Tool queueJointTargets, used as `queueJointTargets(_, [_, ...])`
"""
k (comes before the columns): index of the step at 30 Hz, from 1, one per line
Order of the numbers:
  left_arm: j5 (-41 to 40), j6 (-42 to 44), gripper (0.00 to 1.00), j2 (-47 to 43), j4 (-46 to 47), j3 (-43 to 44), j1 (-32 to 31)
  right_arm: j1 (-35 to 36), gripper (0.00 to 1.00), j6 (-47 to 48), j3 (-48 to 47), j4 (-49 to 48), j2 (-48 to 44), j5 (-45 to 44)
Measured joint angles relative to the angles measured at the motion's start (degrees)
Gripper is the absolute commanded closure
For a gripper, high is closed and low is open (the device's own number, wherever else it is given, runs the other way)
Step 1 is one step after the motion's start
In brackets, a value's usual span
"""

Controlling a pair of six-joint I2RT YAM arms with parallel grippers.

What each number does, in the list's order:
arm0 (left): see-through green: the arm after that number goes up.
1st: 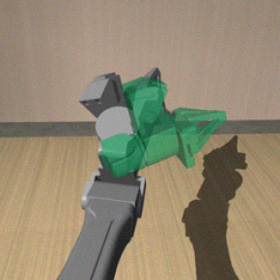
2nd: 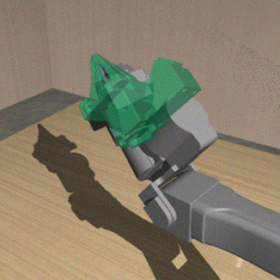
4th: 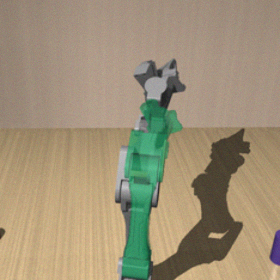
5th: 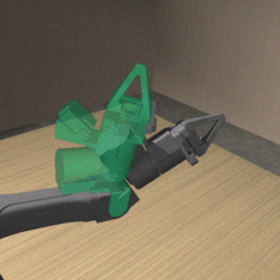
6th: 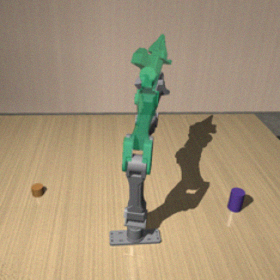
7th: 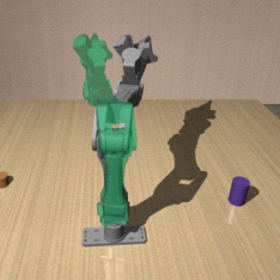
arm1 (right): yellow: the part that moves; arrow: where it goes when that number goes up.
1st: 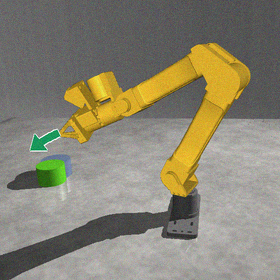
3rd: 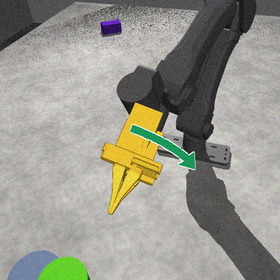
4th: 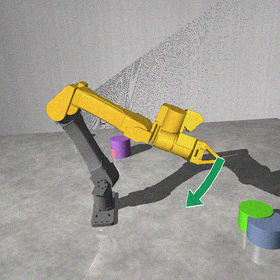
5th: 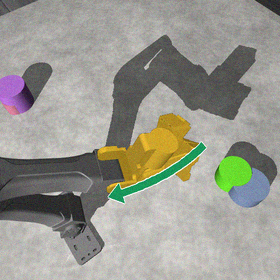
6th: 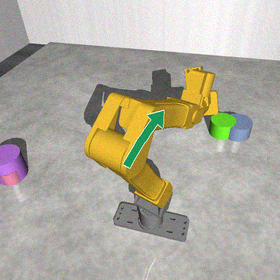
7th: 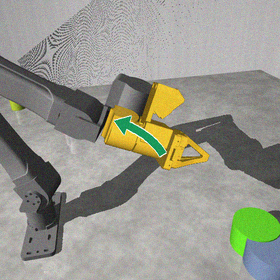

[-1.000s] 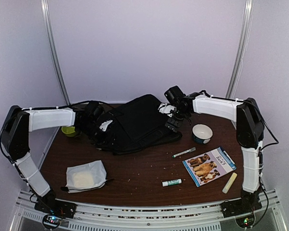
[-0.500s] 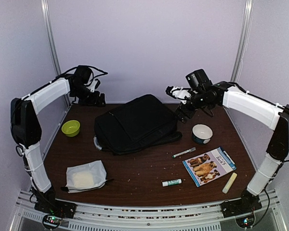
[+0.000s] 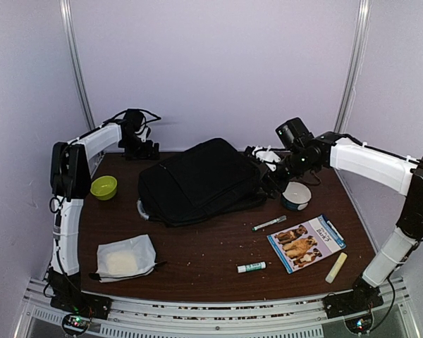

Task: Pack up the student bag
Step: Adjust the student bag at the center of the board.

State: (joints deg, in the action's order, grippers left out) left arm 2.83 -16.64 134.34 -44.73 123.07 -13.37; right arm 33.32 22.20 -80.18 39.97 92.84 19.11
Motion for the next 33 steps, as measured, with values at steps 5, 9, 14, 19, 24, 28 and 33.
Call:
queueJointTargets(5, [4.0,0.0,0.09,0.9,0.1,-0.7,0.0,-0.2,0.31,-3.3,4.0,-2.3,2.0,3.0])
queueJointTargets(9, [7.0,0.0,0.09,0.9,0.0,-3.0,0.0,-0.2,0.33,-6.1,0.8,-2.4,9.7,5.4])
queueJointTargets(14, [9.4,0.0,0.13,0.9,0.1,-5.7,-0.1,-0.2,0.36,-9.2,-4.9,-1.5,18.7,6.4])
queueJointTargets(19, [11.6,0.0,0.16,0.0,0.4,-8.1,-0.4,-0.2,0.36,-11.1,-11.1,-0.1,24.3,5.5])
queueJointTargets(24, [12.7,0.0,0.19,-5.7,1.7,-18.0,-3.2,-0.2,0.36,-11.8,-14.2,2.4,26.5,3.9])
queueJointTargets(28, [13.6,-1.0,0.20,-11.1,2.1,-26.0,-7.4,-0.2,0.35,-11.7,-17.1,4.4,28.5,3.0])
queueJointTargets(33, [14.0,-2.8,0.20,-17.2,4.0,-35.3,-11.7,-0.2,0.33,-11.7,-20.9,6.0,30.8,2.9])
